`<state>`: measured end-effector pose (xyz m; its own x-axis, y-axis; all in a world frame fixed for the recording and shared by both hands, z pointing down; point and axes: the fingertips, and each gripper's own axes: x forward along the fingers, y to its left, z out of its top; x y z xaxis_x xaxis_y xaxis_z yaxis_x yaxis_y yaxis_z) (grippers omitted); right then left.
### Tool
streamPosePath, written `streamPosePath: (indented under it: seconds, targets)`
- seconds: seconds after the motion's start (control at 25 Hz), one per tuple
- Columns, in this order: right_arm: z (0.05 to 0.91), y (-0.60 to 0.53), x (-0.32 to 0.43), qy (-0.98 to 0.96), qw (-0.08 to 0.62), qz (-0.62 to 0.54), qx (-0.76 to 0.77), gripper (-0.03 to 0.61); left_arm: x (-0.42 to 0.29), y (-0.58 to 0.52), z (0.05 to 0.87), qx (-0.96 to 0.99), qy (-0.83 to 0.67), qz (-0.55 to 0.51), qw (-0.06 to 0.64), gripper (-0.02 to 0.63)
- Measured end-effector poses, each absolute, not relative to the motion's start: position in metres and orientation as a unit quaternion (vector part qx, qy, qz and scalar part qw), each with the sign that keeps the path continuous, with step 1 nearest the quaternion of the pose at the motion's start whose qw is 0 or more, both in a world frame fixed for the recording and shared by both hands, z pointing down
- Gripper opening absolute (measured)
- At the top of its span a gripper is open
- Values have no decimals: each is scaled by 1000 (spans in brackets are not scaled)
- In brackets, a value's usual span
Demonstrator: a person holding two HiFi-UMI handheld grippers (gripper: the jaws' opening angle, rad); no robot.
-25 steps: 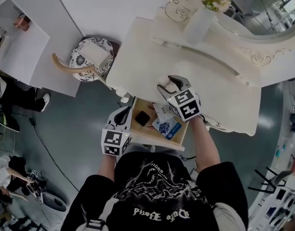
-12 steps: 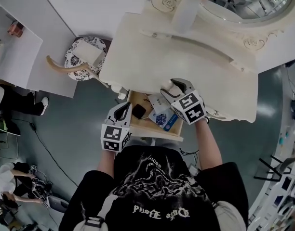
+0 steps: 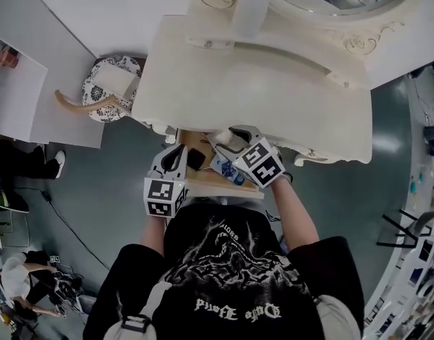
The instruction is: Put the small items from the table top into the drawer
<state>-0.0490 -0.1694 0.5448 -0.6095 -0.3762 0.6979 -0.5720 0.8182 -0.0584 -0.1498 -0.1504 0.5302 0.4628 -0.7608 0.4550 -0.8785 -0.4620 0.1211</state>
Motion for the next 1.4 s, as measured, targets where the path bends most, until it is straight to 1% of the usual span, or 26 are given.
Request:
streamPosePath:
  seconds: [0.32, 0.52, 1.0, 1.4]
  targets:
    - [581, -148, -81, -888, 373, 160, 218, 238, -146, -148, 532, 833, -495, 172, 176, 15]
    - [603, -145, -102, -884, 374, 186, 210, 241, -147, -144, 532, 832, -498, 172, 177, 15]
    - [646, -140, -124, -872, 425, 153, 190, 255, -156, -138, 538, 827, -502, 177, 184, 15]
    - [676, -135, -135, -856, 458, 158, 181, 268, -170, -139, 549, 817, -506, 196, 198, 15]
